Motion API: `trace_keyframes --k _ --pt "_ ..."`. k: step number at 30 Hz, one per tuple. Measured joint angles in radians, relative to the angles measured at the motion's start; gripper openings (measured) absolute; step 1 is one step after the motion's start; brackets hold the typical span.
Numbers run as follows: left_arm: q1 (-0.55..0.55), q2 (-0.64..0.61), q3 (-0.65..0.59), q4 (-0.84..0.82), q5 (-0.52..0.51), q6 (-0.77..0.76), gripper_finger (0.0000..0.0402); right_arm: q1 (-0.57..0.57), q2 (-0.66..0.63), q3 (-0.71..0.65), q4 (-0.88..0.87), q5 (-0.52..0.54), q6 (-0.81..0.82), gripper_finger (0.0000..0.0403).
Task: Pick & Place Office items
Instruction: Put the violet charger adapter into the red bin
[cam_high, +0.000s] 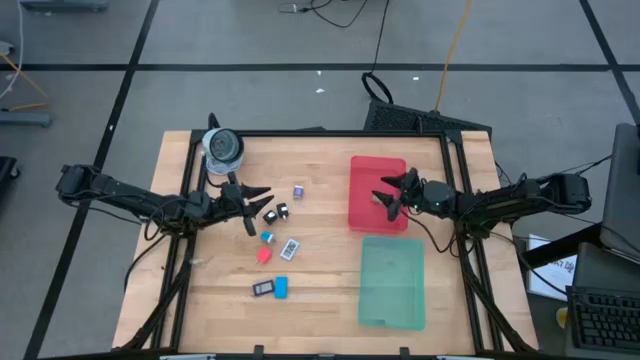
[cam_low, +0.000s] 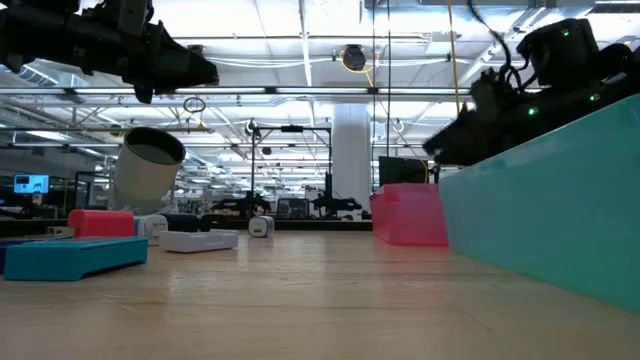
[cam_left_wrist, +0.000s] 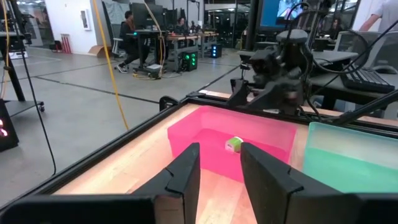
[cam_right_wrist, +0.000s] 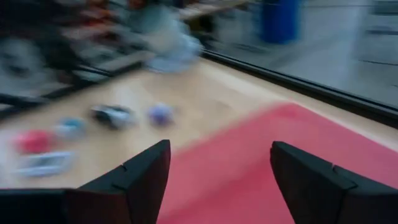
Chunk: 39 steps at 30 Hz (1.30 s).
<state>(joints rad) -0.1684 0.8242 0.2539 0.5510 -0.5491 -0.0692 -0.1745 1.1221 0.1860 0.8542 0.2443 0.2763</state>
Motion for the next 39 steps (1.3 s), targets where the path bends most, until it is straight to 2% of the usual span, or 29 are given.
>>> trace_keyframes --k 6,9,11,13,17,19,22,26,30,35,39 --pt "0.0 0.0 0.0 0.0 0.0 -0.031 0.012 0.01 0.0 0.0 0.242 -0.4 0.111 0.0258" --pt "0.0 0.001 0.0 -0.003 0.018 -0.092 0.012 0.054 0.0 0.0 0.317 -0.506 0.139 0.0254" --pt "0.0 0.015 0.0 -0.002 0.052 -0.137 0.012 0.099 0.0 0.0 0.336 -0.51 0.112 0.0254" --pt "0.0 0.043 0.0 -0.01 0.057 -0.156 0.012 0.142 0.0 0.0 0.343 -0.491 0.052 0.0254" --pt "0.029 0.118 0.0 -0.009 0.011 -0.303 0.0125 0.228 0.0 0.0 0.346 -0.351 -0.061 0.0254" --pt "0.059 0.177 0.007 -0.016 0.019 -0.406 0.0138 0.256 0.0 0.0 0.346 -0.281 -0.094 0.0253" --pt "0.103 0.272 0.051 -0.059 0.082 -0.499 0.0174 0.282 0.0 0.001 0.339 -0.216 -0.117 0.0253" --pt "0.147 0.405 0.178 -0.228 0.161 -0.471 0.0234 0.303 0.0 0.001 0.318 -0.165 -0.133 0.0253" --pt "0.185 0.526 0.33 -0.434 0.162 -0.45 0.0279 0.335 0.0 0.001 0.316 -0.127 -0.161 0.0253" --pt "0.245 0.656 0.49 -0.652 0.168 -0.555 0.0295 0.402 0.0 0.001 0.315 -0.032 -0.276 0.0253" --pt "0.284 0.744 0.571 -0.695 0.208 -0.609 0.0296 0.432 0.0 0.001 0.315 0.052 -0.356 0.0253"
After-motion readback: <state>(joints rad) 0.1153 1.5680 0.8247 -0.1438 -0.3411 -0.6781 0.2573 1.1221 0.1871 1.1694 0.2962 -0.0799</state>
